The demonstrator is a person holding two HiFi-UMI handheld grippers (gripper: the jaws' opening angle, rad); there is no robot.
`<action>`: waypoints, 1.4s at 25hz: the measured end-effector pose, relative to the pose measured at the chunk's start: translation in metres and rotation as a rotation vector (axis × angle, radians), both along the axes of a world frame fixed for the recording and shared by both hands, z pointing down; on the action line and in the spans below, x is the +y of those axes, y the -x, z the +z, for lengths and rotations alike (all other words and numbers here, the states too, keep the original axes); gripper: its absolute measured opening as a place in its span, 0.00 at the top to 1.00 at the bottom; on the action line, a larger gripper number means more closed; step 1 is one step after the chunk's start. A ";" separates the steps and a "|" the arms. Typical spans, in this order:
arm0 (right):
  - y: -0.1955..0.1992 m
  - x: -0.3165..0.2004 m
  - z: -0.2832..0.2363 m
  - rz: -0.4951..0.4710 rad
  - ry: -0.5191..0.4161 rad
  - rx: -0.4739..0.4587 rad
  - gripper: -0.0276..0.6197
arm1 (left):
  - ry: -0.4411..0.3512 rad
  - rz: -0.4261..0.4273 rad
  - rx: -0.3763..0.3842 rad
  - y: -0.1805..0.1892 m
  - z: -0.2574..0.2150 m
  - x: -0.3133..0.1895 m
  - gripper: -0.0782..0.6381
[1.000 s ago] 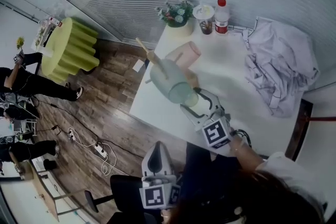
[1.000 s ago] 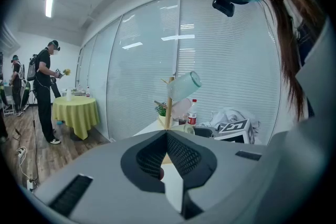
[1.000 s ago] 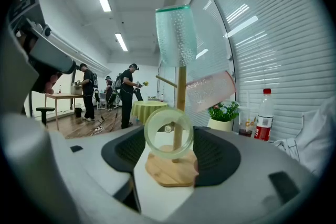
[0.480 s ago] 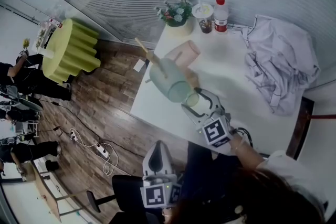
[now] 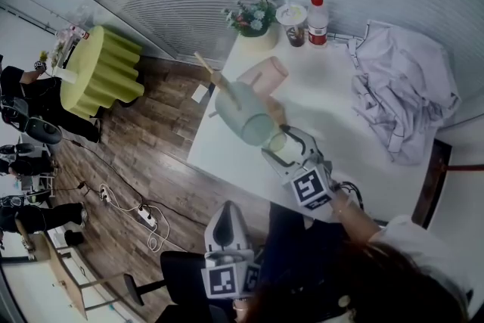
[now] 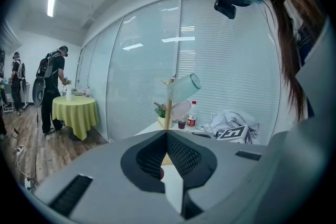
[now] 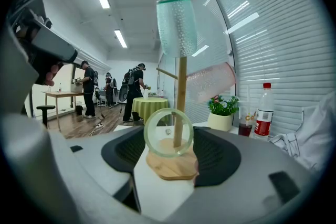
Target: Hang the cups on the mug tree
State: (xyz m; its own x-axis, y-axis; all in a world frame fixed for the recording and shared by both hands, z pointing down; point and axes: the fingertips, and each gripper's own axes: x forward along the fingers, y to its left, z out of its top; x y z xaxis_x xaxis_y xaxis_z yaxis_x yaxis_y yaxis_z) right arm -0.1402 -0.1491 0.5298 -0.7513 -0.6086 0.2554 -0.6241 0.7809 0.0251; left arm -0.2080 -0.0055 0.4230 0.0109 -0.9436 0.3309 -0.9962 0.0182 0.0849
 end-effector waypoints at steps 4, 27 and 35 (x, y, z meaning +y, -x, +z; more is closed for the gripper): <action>0.000 0.000 -0.001 0.002 0.001 -0.006 0.51 | -0.002 -0.001 -0.002 0.001 0.000 0.001 0.89; -0.010 0.011 -0.002 0.017 0.001 0.032 0.50 | -0.095 -0.013 -0.007 0.001 -0.014 0.015 0.89; -0.023 0.026 -0.016 0.020 -0.027 0.049 0.50 | -0.135 -0.042 0.021 -0.001 -0.024 0.029 0.89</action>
